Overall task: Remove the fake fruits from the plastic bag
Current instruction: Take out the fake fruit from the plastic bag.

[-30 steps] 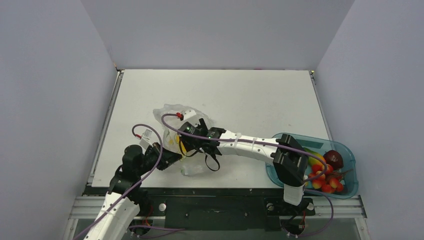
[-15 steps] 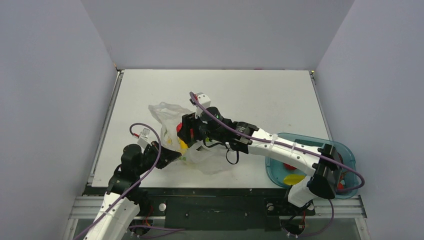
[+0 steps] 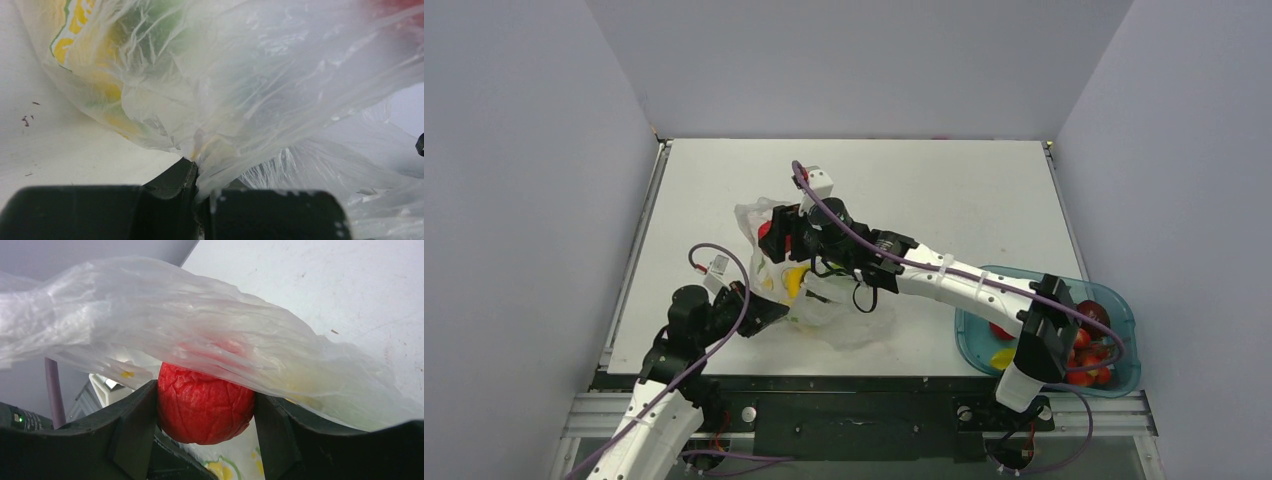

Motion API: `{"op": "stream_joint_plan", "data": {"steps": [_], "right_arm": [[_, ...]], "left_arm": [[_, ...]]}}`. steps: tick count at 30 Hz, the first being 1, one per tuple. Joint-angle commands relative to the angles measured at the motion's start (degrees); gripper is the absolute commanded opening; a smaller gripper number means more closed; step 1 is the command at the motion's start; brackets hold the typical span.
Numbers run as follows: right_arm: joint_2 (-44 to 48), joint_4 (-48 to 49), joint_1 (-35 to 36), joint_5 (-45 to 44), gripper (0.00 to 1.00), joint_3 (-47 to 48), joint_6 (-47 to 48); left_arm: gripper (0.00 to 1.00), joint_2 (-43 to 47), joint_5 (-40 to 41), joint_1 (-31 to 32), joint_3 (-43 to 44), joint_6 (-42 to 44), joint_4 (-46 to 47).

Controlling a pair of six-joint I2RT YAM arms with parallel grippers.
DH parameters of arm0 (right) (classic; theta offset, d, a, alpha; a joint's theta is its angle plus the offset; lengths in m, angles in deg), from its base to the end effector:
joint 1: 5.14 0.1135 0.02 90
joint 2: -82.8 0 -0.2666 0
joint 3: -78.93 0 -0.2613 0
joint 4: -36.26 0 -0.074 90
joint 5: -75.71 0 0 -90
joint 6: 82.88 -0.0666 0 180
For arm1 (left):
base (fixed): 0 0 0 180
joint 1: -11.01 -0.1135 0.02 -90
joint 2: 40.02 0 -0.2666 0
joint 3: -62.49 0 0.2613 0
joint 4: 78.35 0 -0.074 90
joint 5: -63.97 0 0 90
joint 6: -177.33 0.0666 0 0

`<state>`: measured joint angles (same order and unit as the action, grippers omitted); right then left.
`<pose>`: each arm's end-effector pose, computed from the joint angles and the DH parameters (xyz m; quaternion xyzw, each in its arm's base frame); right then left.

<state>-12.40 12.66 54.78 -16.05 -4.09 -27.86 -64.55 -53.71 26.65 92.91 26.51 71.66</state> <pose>0.2202 0.3761 0.3349 -0.1704 0.8104 0.4043 0.3884 0.1446 -0.0726 0.1967 -0.1929 0.8022 -0.4845 0.2906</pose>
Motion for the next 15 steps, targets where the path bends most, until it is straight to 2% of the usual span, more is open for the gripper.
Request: {"op": "stream_joint_plan", "data": {"steps": [1,5,9,13,15], "right_arm": [[-0.43,10.49,0.86,-4.29,0.00,2.76,1.02],[0.21,13.67,1.27,-7.03,0.01,2.69,6.03],[1.79,11.18,0.27,-6.26,0.02,5.70,7.80],[3.81,7.61,-2.27,3.76,0.00,9.58,-1.60],[6.15,6.79,-2.43,7.97,0.00,9.51,-3.10]], "left_arm": [[0.00,0.04,-4.55,-0.34,1.41,-1.13,5.62],[0.00,1.80,-2.59,-0.39,1.87,1.60,1.74],[0.00,2.58,-1.53,-0.42,0.93,2.31,-0.50],[0.00,2.58,1.23,-0.41,0.94,2.46,-0.84],[0.00,2.53,1.32,-0.42,0.88,1.79,0.75]]}}
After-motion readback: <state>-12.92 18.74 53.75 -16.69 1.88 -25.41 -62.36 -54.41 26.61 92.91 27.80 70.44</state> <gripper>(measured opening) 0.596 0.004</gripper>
